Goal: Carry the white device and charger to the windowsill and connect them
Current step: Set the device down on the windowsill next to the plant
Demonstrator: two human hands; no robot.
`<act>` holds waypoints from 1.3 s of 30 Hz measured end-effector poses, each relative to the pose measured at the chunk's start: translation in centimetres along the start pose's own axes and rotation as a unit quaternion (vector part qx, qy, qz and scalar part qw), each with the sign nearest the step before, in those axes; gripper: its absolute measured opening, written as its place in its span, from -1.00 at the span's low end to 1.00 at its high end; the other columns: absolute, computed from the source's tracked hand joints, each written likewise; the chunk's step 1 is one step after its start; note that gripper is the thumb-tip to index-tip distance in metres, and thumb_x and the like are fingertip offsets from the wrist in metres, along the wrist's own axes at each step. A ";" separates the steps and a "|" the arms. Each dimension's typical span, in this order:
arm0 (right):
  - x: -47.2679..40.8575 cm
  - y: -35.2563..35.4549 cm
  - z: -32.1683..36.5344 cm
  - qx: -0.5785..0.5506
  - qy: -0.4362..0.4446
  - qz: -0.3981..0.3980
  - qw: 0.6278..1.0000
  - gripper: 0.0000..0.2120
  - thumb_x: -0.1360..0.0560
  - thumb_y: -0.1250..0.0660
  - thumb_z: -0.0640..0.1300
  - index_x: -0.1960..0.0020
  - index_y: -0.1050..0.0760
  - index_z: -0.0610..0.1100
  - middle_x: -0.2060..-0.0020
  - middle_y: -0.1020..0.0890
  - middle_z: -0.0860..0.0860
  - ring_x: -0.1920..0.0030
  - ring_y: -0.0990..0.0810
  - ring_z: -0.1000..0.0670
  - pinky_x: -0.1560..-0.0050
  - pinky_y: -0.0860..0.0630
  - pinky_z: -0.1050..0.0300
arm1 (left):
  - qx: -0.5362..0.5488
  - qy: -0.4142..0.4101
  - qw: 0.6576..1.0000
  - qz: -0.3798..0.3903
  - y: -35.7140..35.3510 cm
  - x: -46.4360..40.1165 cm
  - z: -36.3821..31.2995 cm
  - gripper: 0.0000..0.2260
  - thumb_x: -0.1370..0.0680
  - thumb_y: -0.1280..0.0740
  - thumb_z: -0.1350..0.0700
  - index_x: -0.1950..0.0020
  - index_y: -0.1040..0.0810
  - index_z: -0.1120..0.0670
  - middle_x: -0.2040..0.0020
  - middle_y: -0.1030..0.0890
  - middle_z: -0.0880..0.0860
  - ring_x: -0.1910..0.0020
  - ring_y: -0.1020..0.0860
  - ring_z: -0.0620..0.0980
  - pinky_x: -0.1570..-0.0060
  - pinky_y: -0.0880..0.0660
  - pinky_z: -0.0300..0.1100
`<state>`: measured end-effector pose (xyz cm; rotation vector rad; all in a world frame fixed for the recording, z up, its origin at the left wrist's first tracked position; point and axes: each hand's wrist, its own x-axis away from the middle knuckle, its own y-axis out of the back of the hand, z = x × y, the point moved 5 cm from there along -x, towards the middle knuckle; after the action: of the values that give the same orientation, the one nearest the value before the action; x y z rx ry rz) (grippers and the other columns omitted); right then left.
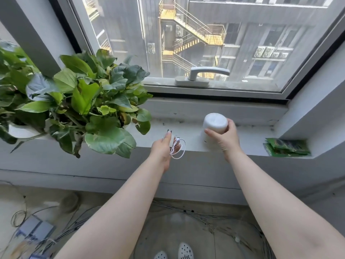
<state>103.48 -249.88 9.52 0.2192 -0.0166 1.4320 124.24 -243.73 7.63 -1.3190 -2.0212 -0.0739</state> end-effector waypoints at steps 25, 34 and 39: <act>-1.4 0.6 -1.9 0.022 0.003 0.021 1.000 -0.16 -0.24 -0.59 -0.24 -0.40 -0.26 -0.01 -0.31 -0.46 0.00 -0.28 -0.47 -0.01 -0.27 -0.42 0.11 | 0.010 -0.003 1.000 0.010 -2.2 -1.0 -0.7 -0.73 -0.60 -0.22 0.02 0.17 -0.50 0.19 0.24 -0.59 0.09 0.53 -0.59 -0.14 0.29 -0.54 -0.27; 4.7 1.1 4.0 -0.009 0.140 -0.120 0.983 -0.77 -0.45 -0.29 -0.23 -0.10 -0.49 -0.10 0.00 -0.58 0.01 0.03 -0.53 0.17 0.03 -0.45 0.27 | 0.024 -0.012 0.997 0.070 -2.7 0.8 -1.8 -0.71 -0.62 -0.16 -0.01 0.10 -0.54 0.17 0.20 -0.61 0.05 0.47 -0.60 -0.12 0.26 -0.58 -0.25; 4.7 -3.7 4.6 0.022 0.015 0.084 0.996 -0.86 -0.52 -0.33 -0.10 -0.07 -0.53 -0.09 0.10 -0.60 0.07 0.05 -0.56 0.07 0.20 -0.51 0.23 | 0.027 -0.038 0.994 0.098 -3.1 1.7 -2.2 -0.73 -0.61 -0.17 -0.01 0.00 -0.55 0.14 0.13 -0.61 0.06 0.22 -0.56 -0.02 0.04 -0.54 -0.15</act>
<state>108.33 -246.46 14.14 0.2366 0.0227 1.6035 122.46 -244.81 11.23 -1.4992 -1.9308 0.1223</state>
